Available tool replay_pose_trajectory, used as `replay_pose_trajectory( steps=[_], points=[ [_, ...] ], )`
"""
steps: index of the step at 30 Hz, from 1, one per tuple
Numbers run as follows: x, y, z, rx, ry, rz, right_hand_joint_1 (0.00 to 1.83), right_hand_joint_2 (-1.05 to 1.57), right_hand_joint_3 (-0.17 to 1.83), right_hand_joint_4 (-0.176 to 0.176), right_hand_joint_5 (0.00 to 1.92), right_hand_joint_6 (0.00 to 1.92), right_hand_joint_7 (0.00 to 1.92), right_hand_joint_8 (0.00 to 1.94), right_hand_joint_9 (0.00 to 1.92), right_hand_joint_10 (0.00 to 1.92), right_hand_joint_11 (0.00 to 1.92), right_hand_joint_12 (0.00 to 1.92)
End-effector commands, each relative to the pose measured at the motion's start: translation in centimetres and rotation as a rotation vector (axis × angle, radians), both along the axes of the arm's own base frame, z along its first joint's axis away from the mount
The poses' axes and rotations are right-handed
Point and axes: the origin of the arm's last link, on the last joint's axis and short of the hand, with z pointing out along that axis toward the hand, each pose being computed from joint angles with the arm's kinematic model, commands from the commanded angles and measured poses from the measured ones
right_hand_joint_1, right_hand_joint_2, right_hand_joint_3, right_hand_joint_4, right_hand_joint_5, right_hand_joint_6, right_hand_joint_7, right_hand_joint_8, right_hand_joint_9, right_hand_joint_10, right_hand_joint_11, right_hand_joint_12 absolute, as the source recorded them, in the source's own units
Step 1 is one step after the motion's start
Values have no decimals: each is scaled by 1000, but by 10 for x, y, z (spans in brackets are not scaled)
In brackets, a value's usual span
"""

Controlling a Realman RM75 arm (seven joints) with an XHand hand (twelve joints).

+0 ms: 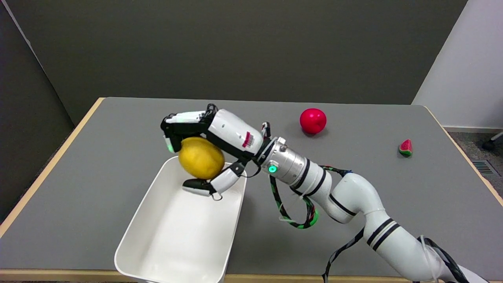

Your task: Place the lemon into the white container.

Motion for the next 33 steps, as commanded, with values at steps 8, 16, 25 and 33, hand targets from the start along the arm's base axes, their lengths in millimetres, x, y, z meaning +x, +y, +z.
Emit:
replay_pose_trajectory(
  steps=[8,16,25,33],
  points=[
    [-49,6,-6,100,-175,-524,319,588,878,15,1,76,-1,-1,-1,69,-1,902],
    [-48,5,18,50,-197,-506,343,639,731,14,-1,38,-1,-1,-1,-1,-1,688],
    [-17,6,143,-204,-436,-391,338,682,720,11,-1,-1,-1,-1,-1,-1,-1,-1],
    [-42,21,253,-270,-887,-559,287,743,762,-5,-1,-1,-1,-1,-1,-1,-1,20]
  ],
)
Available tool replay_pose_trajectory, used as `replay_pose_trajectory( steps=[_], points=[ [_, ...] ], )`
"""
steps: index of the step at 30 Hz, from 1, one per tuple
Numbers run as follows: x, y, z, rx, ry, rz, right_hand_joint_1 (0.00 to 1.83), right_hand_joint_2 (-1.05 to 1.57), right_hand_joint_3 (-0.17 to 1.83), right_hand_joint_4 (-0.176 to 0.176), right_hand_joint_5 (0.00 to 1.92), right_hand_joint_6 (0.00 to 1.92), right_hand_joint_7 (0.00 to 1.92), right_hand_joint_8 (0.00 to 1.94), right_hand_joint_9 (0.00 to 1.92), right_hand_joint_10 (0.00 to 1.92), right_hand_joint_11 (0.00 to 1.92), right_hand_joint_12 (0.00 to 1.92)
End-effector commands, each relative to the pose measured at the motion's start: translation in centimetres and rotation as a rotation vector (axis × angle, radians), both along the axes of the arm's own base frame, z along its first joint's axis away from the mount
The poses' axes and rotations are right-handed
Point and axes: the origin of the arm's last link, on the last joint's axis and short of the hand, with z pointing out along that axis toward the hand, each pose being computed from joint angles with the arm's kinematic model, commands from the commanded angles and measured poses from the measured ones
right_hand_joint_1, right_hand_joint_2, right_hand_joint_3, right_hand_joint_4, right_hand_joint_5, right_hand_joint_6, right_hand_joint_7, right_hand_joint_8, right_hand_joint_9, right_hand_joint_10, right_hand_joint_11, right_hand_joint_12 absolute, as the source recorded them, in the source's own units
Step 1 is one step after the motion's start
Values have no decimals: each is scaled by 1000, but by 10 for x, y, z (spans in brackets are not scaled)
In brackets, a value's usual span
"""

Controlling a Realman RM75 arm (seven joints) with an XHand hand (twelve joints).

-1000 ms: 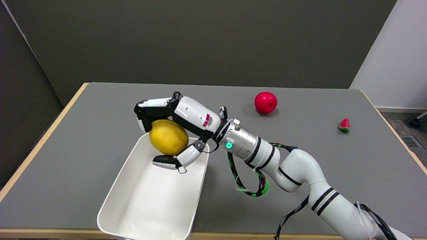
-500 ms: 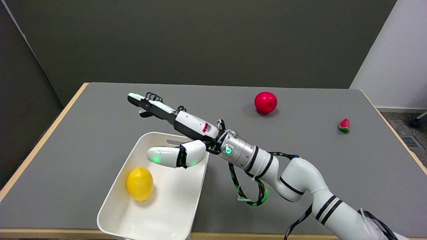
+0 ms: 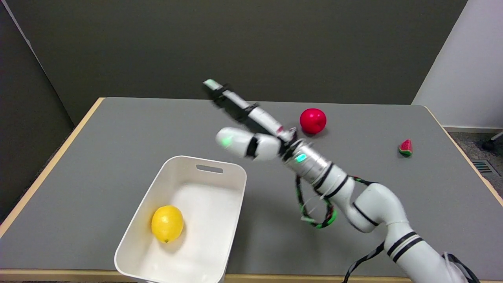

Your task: Place the lemon into the white container.

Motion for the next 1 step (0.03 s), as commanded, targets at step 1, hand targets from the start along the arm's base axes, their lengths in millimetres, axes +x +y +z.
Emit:
replay_pose_trajectory(
  steps=[1],
  points=[
    [-17,28,200,-307,-611,-189,328,741,834,-11,-1,-1,-1,-1,-1,-1,-1,14]
  ],
)
